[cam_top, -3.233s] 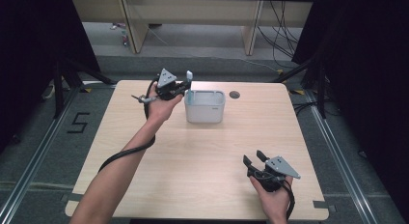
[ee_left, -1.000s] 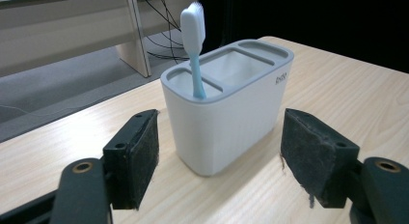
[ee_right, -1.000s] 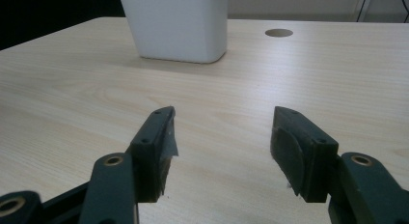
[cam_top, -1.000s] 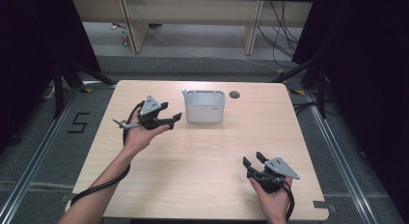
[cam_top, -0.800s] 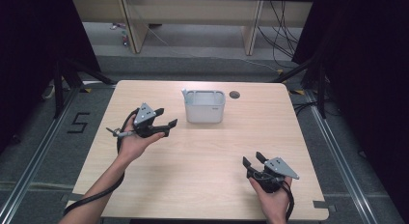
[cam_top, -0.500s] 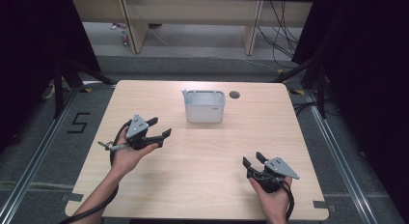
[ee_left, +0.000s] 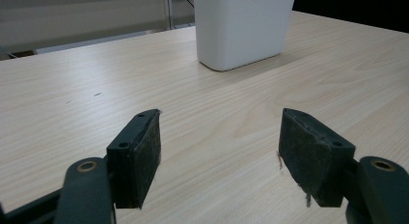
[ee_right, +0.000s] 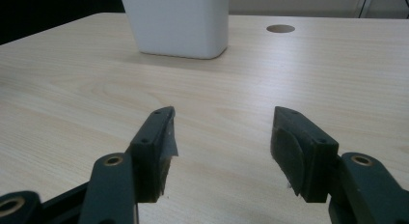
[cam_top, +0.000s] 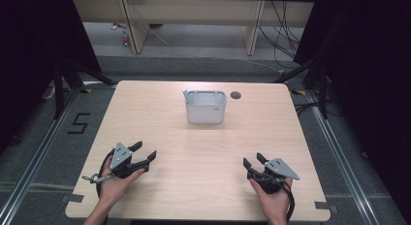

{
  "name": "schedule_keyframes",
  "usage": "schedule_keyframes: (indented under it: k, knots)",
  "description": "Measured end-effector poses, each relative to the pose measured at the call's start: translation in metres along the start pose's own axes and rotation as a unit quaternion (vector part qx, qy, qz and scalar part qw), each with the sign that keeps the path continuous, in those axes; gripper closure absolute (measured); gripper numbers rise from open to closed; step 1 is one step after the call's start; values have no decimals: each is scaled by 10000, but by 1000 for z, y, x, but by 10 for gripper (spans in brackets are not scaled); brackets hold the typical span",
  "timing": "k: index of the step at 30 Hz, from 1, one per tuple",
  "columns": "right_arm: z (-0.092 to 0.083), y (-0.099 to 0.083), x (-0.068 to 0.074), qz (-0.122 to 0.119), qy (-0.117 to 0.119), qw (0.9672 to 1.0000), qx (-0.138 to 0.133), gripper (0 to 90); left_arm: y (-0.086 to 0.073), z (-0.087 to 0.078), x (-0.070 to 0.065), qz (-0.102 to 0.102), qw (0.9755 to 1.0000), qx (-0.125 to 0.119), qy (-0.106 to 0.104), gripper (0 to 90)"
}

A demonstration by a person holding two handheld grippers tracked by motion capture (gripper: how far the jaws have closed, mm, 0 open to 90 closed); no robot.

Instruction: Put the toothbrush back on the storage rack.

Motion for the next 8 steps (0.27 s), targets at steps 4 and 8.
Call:
schedule_keyframes:
  k: [4, 8]
  knots:
    - [0, 0, 2, 54, 30, 10000, -32, 422, -9, -5, -1, -17, 9999, -86, 84, 300]
    - [-1, 1, 0, -78, -24, 10000, 48, 422, -9, -9, -3, 110, 9996, -229, 158, 298]
Point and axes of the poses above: each handheld gripper's, and its own axes: z roughly forward along the jaws, y roughly out of its top, x roughly to its left, the point moved 4 cm from there along z, roughly forward along the jaws, and after that the axes turned 3 degrees about -y, right-handed, at the moved point
